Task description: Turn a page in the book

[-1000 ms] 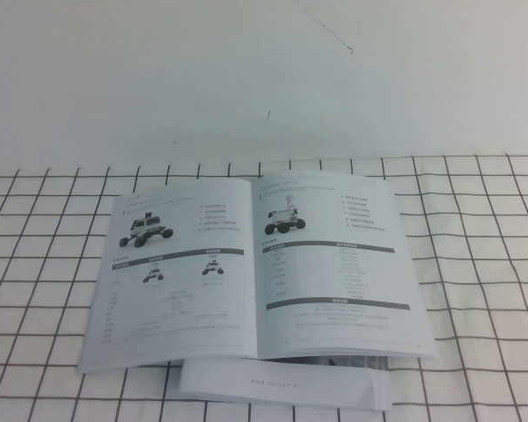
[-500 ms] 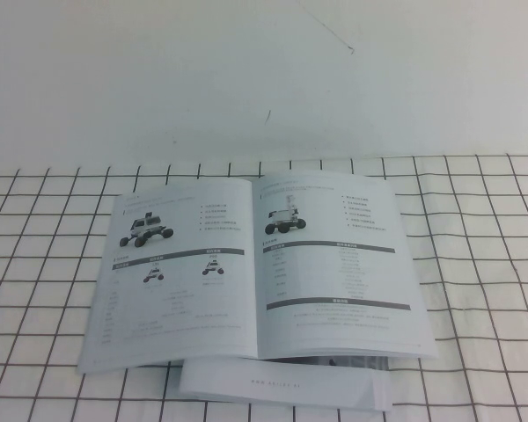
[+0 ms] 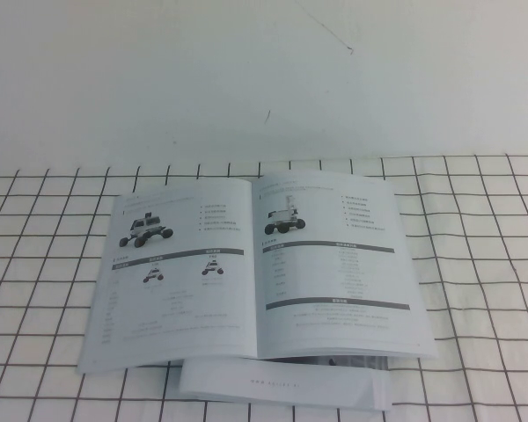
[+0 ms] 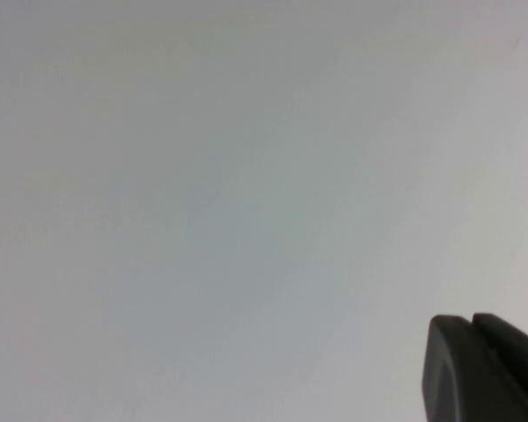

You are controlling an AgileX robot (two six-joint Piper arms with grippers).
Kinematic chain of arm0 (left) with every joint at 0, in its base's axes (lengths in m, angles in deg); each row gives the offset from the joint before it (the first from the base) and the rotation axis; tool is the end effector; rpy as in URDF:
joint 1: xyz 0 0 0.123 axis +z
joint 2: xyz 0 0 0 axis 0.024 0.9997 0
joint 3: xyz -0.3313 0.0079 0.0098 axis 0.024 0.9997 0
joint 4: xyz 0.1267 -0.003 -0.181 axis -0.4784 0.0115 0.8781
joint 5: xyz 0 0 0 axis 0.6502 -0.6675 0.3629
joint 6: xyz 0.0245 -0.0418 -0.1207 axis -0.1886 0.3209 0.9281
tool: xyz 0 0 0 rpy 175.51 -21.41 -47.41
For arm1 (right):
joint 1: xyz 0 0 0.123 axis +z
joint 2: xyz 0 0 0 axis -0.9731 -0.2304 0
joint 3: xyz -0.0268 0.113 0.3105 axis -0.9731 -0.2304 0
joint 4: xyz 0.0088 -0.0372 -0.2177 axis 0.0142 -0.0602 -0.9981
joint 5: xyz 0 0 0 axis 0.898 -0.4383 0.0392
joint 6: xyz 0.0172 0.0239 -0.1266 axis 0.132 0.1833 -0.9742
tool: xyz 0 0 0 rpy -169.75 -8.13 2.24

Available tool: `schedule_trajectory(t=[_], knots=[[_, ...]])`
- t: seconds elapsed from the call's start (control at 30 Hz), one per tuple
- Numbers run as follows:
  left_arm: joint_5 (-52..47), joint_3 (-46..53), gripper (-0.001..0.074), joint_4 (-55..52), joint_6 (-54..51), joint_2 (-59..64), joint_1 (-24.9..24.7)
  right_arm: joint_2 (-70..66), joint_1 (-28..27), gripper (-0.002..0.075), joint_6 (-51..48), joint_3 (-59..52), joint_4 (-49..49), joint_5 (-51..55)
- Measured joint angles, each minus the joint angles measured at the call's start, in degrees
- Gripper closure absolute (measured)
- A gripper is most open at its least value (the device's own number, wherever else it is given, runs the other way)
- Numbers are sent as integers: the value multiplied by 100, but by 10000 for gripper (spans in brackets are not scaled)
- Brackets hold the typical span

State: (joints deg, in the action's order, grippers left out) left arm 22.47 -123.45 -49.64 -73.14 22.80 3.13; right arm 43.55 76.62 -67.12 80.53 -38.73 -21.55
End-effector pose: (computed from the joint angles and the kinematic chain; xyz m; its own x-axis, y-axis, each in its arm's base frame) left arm -0.0434 -0.0013 0.4968 0.5898 -0.2409 -0.7708 0.1262 0.9702 -0.2067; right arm -0.0450 -0.0002 0.5112 0.6861 -0.0913 -0.7217 0.0643 0.9958 -0.0648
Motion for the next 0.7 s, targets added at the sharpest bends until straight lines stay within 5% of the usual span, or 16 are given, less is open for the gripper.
schedule_trajectory(t=[0.37,0.7], knots=[[-3309,-289,738,507,70,1836,0,-1669,0,728,-78,669,0,3134],[-4230,-175,738,957,71,3193,0,-1969,0,728,-19,-402,719,3565]])
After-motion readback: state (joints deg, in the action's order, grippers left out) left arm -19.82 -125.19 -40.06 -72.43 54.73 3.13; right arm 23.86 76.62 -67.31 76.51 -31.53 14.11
